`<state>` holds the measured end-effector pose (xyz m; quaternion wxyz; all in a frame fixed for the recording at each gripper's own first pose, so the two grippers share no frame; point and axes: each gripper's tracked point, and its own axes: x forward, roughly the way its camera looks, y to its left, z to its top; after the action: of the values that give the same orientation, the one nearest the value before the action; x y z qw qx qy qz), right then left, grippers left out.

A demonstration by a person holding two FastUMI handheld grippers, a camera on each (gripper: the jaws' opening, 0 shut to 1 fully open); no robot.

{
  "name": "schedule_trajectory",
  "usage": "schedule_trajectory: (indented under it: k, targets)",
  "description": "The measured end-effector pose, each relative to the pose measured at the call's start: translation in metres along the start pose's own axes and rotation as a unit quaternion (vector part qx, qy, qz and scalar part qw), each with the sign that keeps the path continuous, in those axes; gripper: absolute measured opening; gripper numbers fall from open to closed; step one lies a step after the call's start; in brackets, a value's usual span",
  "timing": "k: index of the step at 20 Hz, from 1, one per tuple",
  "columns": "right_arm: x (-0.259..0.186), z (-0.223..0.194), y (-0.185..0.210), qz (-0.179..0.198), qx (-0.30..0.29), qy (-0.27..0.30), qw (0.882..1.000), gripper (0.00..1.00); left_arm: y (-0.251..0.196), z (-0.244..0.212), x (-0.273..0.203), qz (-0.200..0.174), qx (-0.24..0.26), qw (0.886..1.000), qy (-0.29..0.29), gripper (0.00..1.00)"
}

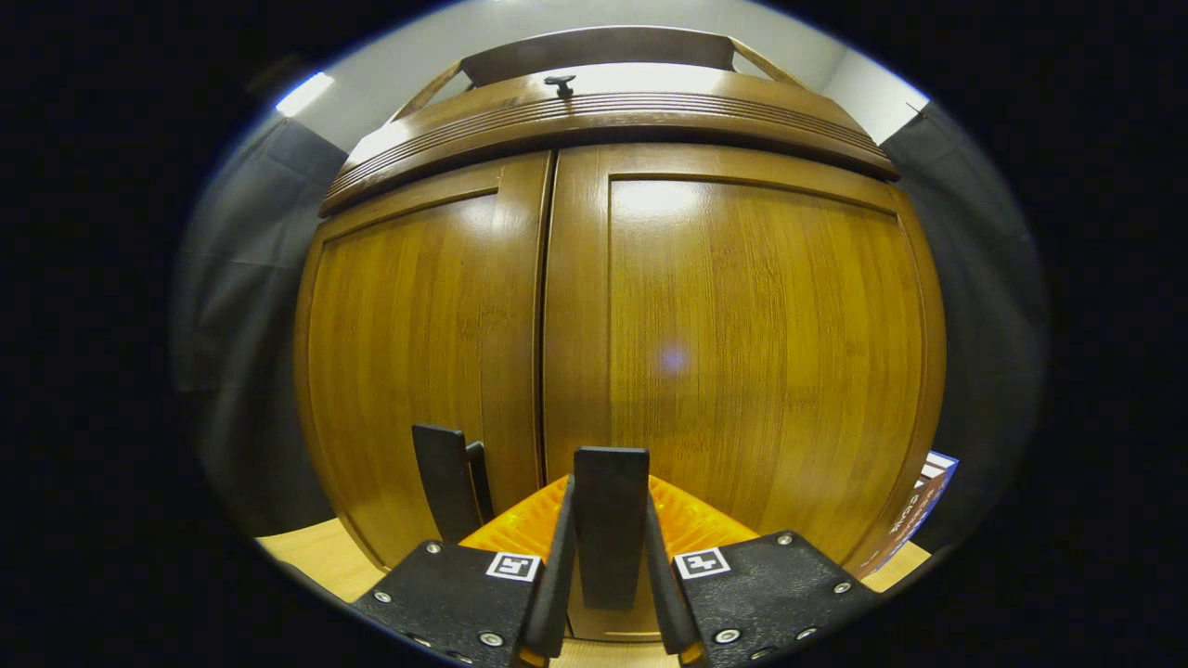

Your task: Open the right door of the double-door shoe cabinet with the right hand, and open the left door with the left hand.

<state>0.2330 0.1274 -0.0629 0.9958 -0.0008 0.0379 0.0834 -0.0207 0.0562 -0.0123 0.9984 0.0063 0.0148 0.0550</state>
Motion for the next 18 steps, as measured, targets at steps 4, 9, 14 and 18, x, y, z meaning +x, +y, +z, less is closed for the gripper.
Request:
schedule_trajectory:
  k: [4,9,14,18]
  targets:
    - [0.001,0.001,0.003,0.012,-0.002,0.007,1.0,0.35,-0.008,-0.002,-0.005,-0.008,-0.005,1.0,0.004,0.95]
    - [-0.011,-0.014,0.001,0.01,0.007,0.011,1.0,0.33,-0.028,-0.008,-0.015,-0.024,-0.006,1.0,0.013,0.95]
    - [-0.03,-0.022,-0.002,0.019,0.01,0.017,1.0,0.31,-0.034,-0.01,-0.022,-0.023,0.007,1.0,0.02,0.95]
    - [-0.051,-0.021,-0.004,0.031,0.015,0.01,0.999,0.31,-0.046,-0.008,-0.025,-0.03,0.008,0.999,0.02,0.94]
